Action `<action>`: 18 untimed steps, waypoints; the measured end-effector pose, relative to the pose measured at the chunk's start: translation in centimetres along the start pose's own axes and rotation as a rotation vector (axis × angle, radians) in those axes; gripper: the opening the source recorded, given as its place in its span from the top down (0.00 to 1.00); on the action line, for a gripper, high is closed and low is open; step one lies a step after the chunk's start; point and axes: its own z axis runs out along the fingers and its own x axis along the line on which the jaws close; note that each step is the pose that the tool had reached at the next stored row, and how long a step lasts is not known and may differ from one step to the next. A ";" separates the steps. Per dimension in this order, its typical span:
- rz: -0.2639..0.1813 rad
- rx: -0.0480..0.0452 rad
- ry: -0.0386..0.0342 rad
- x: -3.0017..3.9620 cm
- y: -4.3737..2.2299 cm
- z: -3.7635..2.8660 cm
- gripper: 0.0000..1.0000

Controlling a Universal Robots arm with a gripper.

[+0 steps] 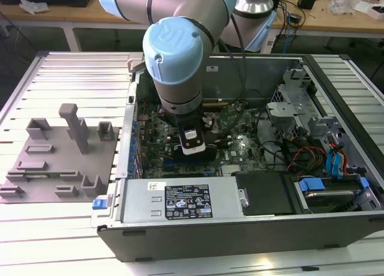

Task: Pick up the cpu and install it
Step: 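Install the second cpu locking lever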

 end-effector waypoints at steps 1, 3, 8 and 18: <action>0.002 0.0004 -0.0005 0.06 -0.01 -0.01 0.89; 0.003 0.0008 -0.0008 0.09 0.00 -0.02 0.89; 0.001 0.0228 -0.0088 0.02 1.26 -3.21 0.89; -0.010 0.1370 -0.0425 -2.44 3.18 -3.23 0.89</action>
